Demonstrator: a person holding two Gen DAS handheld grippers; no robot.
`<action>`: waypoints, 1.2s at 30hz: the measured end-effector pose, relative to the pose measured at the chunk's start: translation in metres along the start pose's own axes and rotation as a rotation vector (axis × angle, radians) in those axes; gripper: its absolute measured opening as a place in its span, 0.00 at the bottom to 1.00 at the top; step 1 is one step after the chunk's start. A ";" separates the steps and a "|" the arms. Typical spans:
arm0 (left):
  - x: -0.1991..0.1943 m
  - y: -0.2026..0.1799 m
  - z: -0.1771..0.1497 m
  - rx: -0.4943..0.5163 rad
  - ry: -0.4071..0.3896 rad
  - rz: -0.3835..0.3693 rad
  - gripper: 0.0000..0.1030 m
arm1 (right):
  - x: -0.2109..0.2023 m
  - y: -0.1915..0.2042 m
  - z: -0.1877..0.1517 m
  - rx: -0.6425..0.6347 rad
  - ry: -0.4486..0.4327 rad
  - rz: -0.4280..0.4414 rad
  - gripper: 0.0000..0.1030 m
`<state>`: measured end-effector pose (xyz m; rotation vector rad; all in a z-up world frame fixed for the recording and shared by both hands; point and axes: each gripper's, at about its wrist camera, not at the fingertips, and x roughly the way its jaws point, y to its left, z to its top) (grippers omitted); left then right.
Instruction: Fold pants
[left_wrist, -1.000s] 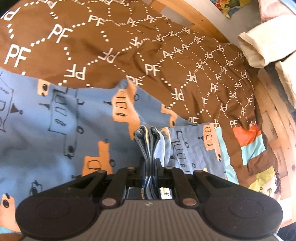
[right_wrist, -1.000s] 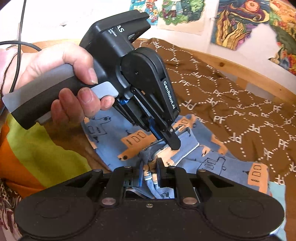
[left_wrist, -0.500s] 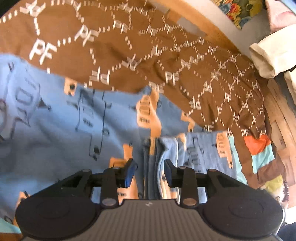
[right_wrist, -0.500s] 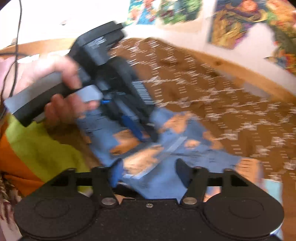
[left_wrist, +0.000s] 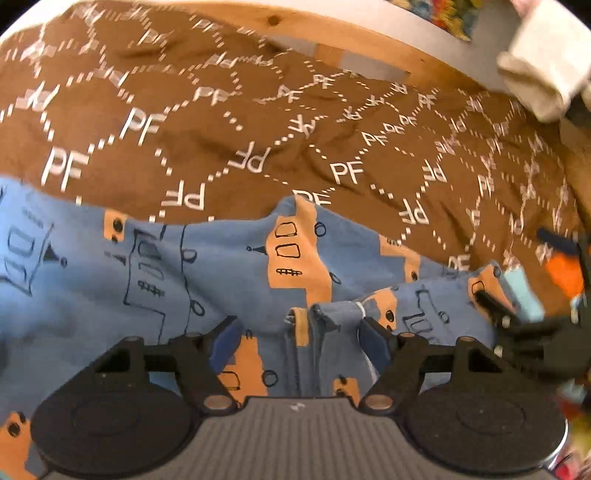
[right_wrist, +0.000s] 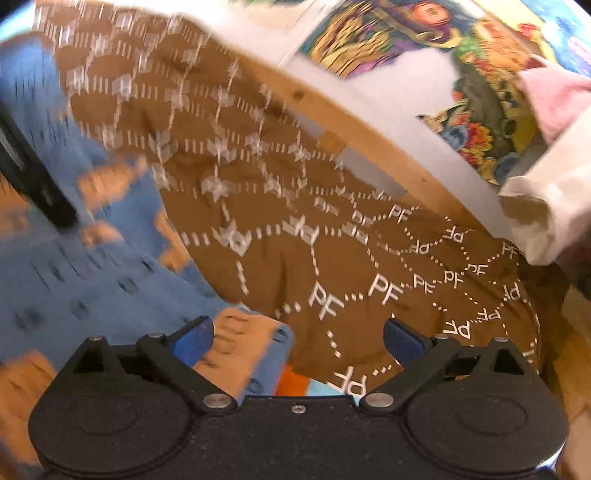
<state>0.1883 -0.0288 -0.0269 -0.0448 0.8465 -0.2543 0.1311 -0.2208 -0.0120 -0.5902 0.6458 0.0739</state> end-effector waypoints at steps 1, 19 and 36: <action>0.001 -0.002 -0.001 0.012 -0.006 0.011 0.72 | 0.006 -0.001 -0.003 -0.011 0.017 -0.013 0.99; -0.031 -0.004 -0.034 0.080 0.083 0.092 0.95 | -0.082 0.040 -0.024 0.010 0.019 -0.005 0.99; -0.145 0.102 -0.024 -0.096 -0.066 0.134 0.97 | -0.074 0.047 0.028 0.133 -0.083 0.219 0.99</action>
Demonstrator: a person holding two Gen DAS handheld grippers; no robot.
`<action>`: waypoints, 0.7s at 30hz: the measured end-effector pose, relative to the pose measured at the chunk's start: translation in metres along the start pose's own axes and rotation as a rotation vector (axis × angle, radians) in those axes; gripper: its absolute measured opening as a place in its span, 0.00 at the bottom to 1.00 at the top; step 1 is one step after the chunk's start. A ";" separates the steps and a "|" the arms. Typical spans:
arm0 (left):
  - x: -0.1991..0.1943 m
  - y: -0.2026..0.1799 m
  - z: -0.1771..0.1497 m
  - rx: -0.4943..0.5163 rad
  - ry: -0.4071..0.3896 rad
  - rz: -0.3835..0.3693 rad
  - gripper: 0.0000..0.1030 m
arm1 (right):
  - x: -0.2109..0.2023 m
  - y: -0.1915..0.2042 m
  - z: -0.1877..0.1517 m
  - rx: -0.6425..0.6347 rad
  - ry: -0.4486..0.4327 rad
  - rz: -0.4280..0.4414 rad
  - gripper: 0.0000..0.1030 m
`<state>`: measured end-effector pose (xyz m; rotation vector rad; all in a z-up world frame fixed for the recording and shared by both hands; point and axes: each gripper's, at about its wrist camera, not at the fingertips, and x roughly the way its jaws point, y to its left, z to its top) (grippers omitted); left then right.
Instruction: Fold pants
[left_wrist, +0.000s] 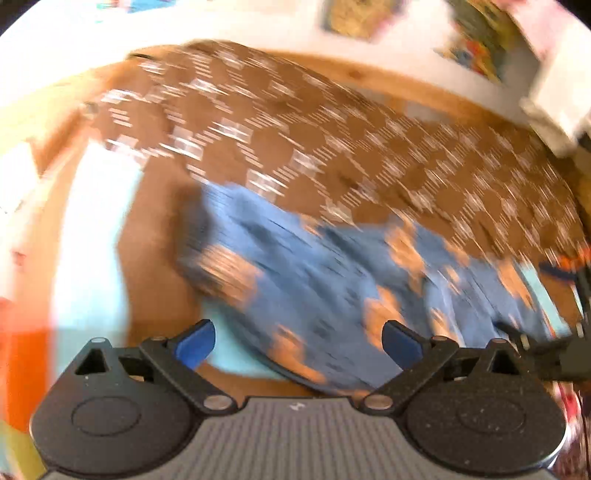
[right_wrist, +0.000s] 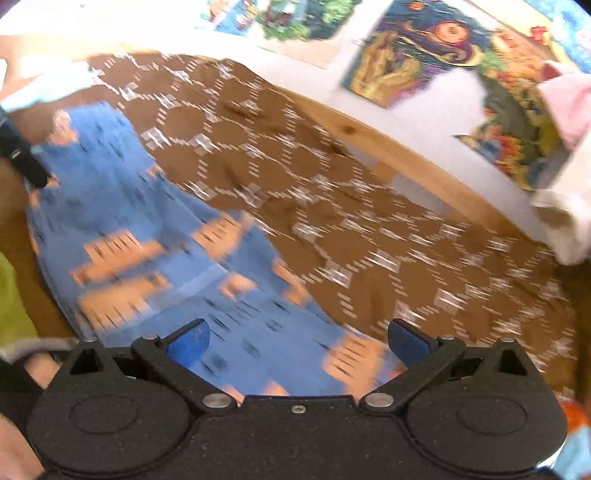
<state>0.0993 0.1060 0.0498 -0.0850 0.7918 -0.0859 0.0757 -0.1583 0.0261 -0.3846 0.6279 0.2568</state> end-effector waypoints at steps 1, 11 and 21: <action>0.000 0.011 0.005 -0.029 -0.026 -0.001 0.97 | 0.003 0.004 0.005 0.012 -0.005 0.030 0.99; 0.024 0.041 0.018 -0.143 -0.148 0.020 0.85 | 0.047 0.031 0.034 -0.007 0.016 0.126 0.99; 0.024 0.060 0.014 -0.286 -0.168 -0.038 0.58 | 0.035 0.030 0.029 0.088 0.045 0.088 0.99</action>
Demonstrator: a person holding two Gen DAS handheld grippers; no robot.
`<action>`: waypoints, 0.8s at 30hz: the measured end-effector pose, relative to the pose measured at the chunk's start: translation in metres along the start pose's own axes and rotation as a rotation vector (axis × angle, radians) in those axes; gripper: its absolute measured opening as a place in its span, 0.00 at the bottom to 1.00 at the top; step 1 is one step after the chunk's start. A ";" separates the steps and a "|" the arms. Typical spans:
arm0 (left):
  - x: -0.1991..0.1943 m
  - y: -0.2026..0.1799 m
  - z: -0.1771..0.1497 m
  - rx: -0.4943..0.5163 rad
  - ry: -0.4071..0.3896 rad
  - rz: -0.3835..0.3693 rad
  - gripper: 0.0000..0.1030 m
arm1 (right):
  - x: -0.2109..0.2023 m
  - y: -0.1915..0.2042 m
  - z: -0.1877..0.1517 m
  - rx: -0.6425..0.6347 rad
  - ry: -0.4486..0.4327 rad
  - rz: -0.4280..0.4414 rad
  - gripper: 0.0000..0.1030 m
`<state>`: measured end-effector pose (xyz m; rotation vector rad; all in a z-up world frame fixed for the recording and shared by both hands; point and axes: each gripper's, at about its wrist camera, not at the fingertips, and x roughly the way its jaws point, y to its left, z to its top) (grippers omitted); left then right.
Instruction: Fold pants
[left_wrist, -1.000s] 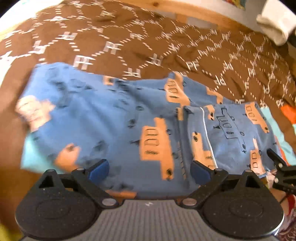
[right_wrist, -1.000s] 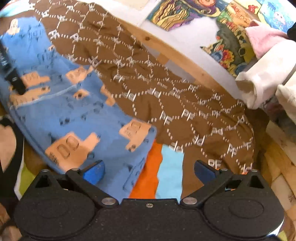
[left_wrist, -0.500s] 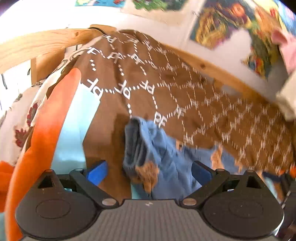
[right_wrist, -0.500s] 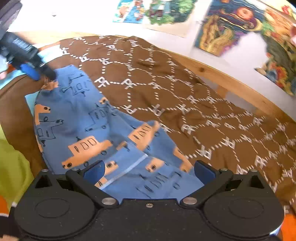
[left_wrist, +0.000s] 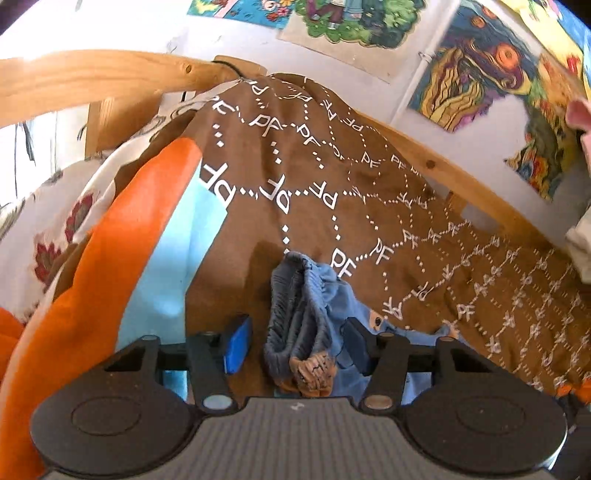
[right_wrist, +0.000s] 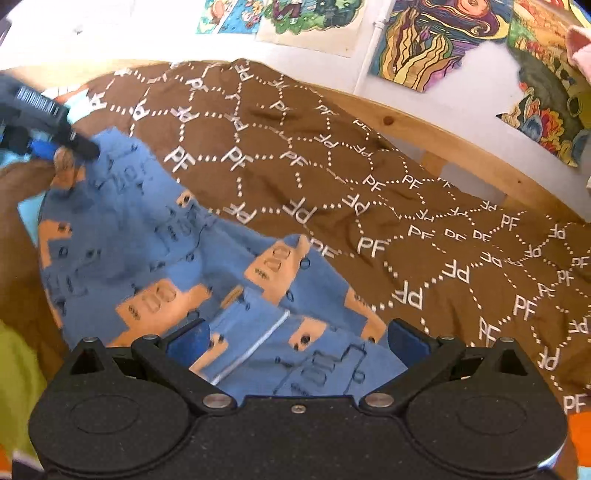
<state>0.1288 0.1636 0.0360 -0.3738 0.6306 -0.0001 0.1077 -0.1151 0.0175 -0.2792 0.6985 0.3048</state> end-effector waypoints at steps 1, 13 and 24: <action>0.000 0.000 0.000 -0.003 0.003 -0.003 0.58 | 0.001 0.003 -0.003 -0.016 0.011 -0.008 0.99; 0.002 -0.006 -0.003 0.030 0.020 0.049 0.21 | -0.004 0.009 -0.013 -0.065 -0.010 -0.027 0.99; -0.036 -0.113 -0.009 0.260 -0.081 -0.144 0.19 | -0.047 -0.029 -0.028 0.013 -0.077 -0.079 0.99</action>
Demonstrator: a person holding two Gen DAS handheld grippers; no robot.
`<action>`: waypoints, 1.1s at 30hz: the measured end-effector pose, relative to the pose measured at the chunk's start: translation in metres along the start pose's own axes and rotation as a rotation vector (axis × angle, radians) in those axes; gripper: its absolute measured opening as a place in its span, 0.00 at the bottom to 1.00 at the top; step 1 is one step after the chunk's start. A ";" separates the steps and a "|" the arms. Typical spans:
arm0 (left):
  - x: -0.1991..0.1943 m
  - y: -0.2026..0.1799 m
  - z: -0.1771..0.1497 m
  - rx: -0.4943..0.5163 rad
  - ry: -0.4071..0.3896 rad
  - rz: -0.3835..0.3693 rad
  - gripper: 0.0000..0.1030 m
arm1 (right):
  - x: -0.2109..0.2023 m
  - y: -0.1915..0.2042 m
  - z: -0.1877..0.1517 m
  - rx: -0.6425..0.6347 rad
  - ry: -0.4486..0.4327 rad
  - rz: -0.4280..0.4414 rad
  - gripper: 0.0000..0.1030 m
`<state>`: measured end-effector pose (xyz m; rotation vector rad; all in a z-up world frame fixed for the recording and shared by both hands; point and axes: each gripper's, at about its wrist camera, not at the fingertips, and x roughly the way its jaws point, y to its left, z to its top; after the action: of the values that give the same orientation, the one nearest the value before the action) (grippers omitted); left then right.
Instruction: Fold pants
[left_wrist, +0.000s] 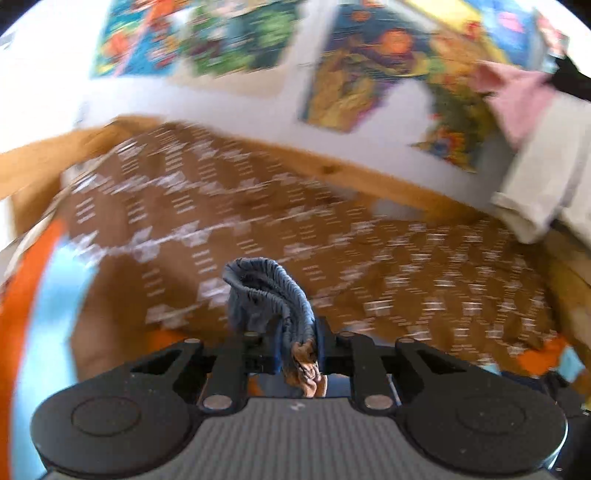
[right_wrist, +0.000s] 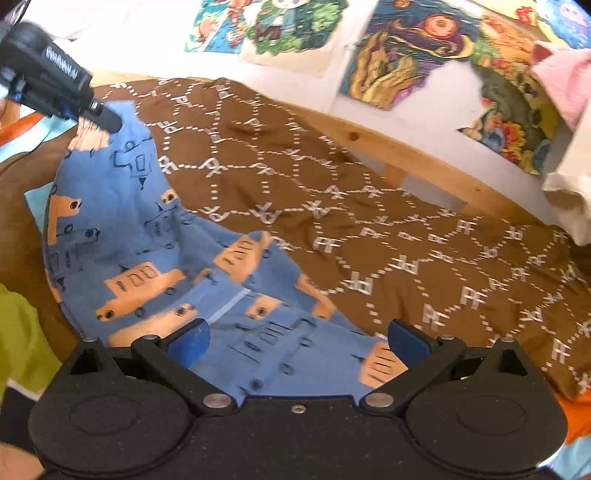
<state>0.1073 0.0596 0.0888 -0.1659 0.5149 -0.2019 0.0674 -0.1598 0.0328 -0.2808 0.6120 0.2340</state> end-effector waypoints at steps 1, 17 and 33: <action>0.001 -0.017 0.002 0.035 -0.004 -0.035 0.19 | -0.003 -0.006 -0.002 0.004 -0.001 -0.012 0.99; 0.077 -0.188 -0.078 0.318 0.205 -0.324 0.46 | -0.044 -0.119 -0.065 0.085 0.088 -0.253 0.99; 0.054 -0.185 -0.133 0.611 0.213 -0.291 0.42 | -0.002 -0.150 -0.039 0.463 0.059 0.241 0.76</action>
<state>0.0587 -0.1458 -0.0120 0.3838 0.6181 -0.6544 0.0897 -0.3127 0.0319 0.2347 0.7401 0.3077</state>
